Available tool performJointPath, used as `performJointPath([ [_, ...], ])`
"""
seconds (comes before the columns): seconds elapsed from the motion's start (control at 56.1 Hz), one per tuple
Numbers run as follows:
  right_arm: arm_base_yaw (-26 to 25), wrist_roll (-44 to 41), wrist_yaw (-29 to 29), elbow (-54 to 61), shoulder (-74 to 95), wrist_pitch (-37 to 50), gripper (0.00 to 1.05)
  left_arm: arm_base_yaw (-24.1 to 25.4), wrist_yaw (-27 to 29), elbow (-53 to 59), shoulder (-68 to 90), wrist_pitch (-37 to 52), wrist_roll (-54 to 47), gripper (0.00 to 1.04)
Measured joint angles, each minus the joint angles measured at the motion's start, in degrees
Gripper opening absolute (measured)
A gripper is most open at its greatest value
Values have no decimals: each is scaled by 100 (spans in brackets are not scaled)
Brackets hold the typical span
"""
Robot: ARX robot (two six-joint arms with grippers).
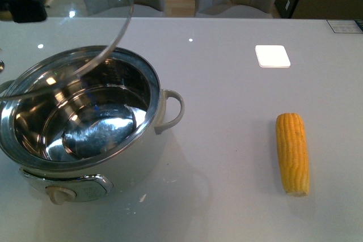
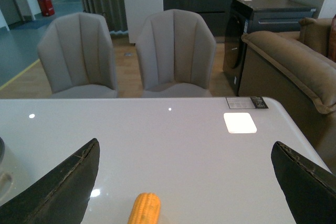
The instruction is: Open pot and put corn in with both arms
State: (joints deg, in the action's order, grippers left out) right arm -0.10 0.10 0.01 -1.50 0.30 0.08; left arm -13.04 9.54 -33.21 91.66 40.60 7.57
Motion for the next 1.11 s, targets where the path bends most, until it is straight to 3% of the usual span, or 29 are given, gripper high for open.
performJointPath([
  [0.303, 0, 0, 0, 0, 0, 0, 96, 1827, -852, -57, -387, 77, -446, 45],
  [0.749, 0, 0, 0, 0, 0, 0, 96, 4030, -1622, -31, 1086, 1419, -1082, 45],
  [1.105, 0, 0, 0, 0, 0, 0, 96, 4531, -1670, -435, 2973, 2315, -1303, 45],
])
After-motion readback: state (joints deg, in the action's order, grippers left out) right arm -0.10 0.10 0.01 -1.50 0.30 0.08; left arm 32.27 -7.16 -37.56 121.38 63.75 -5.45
